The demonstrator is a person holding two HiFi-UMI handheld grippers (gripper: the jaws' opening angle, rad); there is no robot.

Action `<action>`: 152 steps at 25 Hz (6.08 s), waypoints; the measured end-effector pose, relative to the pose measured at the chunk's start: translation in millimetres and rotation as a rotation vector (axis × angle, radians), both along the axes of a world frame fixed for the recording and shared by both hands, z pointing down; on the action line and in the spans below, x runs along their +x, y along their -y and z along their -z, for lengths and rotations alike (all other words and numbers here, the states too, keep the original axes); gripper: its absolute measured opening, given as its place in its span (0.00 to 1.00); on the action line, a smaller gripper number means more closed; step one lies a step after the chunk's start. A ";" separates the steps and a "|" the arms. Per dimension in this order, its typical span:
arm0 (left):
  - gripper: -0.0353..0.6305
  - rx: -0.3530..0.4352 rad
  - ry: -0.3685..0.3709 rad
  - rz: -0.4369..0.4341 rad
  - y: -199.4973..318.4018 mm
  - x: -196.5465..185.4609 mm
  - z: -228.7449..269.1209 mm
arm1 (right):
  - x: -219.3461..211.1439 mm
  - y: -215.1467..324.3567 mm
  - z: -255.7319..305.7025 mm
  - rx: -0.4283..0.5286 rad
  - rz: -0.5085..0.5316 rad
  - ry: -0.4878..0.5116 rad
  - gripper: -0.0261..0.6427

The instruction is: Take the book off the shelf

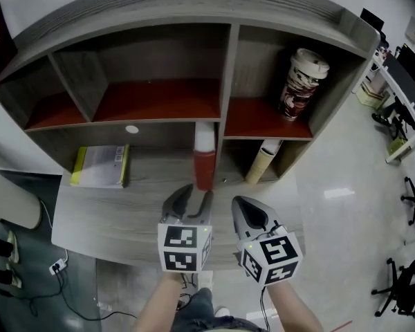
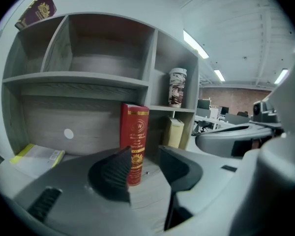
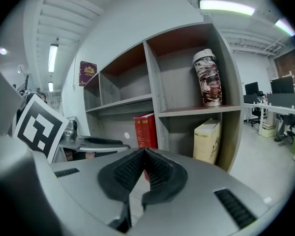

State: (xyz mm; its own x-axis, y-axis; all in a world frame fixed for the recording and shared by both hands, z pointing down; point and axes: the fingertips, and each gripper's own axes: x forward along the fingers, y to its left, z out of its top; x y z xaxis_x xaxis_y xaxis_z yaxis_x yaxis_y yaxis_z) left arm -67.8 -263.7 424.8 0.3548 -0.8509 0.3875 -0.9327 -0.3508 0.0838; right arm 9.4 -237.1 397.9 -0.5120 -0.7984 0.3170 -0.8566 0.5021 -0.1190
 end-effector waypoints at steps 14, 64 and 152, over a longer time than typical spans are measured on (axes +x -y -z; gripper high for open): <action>0.50 -0.076 0.003 0.069 55.4 4.1 -37.1 | -6.8 50.9 -21.8 -0.015 0.005 -0.058 0.05; 0.42 -0.081 0.099 0.123 115.4 -8.6 -71.7 | -12.5 89.3 -68.6 -0.110 0.012 -0.055 0.05; 0.41 0.094 0.105 0.132 -228.9 -15.1 63.1 | 15.5 -194.7 46.5 0.169 0.062 0.047 0.05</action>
